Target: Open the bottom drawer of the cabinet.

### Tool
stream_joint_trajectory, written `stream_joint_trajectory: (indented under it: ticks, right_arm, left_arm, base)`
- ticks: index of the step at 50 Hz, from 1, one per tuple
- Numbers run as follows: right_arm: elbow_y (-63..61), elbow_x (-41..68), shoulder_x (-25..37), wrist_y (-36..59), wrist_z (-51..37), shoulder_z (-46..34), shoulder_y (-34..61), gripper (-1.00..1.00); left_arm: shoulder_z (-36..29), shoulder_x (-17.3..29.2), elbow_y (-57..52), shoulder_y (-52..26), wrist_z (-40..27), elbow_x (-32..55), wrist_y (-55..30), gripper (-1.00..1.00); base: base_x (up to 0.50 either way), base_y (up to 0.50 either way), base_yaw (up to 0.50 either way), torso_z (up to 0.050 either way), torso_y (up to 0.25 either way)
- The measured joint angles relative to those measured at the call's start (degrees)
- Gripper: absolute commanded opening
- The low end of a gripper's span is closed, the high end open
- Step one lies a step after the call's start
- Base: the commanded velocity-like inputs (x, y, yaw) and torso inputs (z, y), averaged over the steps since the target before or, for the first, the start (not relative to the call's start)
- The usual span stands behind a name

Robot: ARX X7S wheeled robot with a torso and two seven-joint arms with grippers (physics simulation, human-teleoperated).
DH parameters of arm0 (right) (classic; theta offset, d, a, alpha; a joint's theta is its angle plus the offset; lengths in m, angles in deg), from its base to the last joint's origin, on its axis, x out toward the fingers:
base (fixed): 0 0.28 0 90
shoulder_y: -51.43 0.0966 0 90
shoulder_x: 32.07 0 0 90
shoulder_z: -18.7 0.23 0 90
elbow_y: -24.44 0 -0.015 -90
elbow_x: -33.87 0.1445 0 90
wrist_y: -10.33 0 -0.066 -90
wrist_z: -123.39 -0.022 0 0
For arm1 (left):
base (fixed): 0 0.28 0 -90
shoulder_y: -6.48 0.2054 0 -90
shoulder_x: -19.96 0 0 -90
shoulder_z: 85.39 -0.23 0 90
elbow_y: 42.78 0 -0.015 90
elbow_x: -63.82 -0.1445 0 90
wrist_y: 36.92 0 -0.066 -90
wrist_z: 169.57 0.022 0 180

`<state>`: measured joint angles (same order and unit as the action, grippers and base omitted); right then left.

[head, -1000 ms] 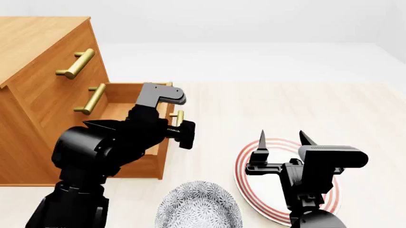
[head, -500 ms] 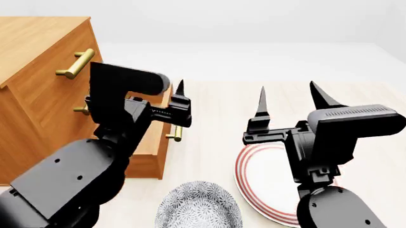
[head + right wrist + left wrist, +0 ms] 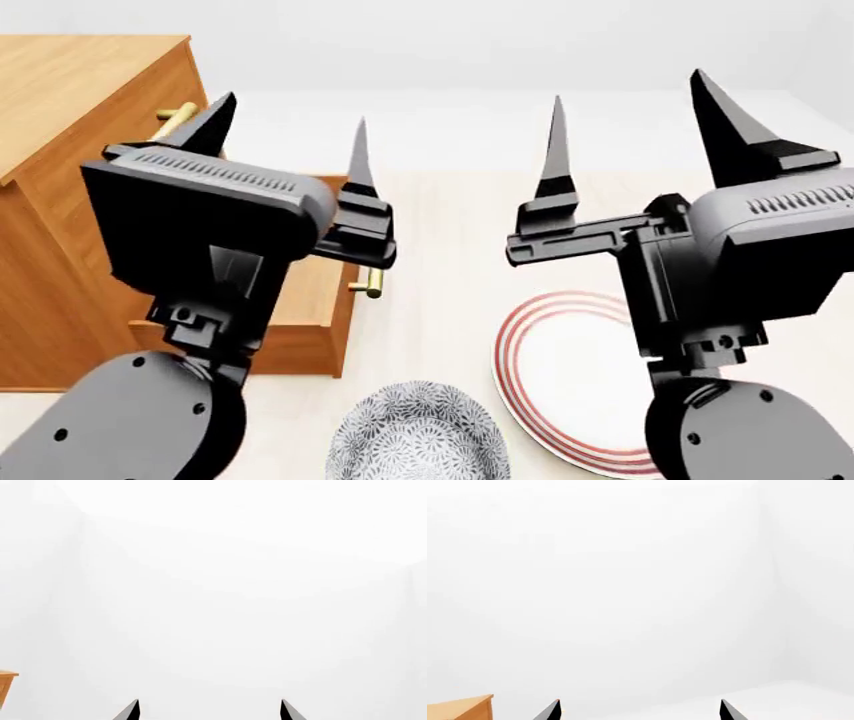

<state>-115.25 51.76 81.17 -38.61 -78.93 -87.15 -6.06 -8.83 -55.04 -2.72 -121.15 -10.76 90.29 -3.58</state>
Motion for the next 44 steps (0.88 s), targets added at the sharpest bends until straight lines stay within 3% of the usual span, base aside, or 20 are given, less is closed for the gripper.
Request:
stream_joint_trajectory:
  ticks: [13, 23, 44]
  right_arm:
    - [-5.4, 1.5, 0.4, 5.6, -0.9, 0.0, 6.3, 1.0]
    - [-8.2, 9.2, 4.7, 7.6, -7.6, -1.7, 13.4, 1.0]
    - [-2.4, 6.6, 9.3, -2.3, -7.9, -9.0, 21.5, 1.0]
  left_arm:
    - [1.2, -0.5, -4.5, -4.7, -2.3, 1.4, -3.5, 1.0]
    - [3.3, -1.2, -7.3, -9.5, -4.5, 4.5, -7.0, 1.0]
    - [-5.3, 1.6, 0.4, -13.7, -6.2, -6.7, 8.8, 1.0]
  base:
    - [0.0, 0.0, 0.0, 0.0, 0.0]
    - [0.0, 0.0, 0.0, 0.0, 0.0]
    - [0.0, 0.0, 0.0, 0.0, 0.0]
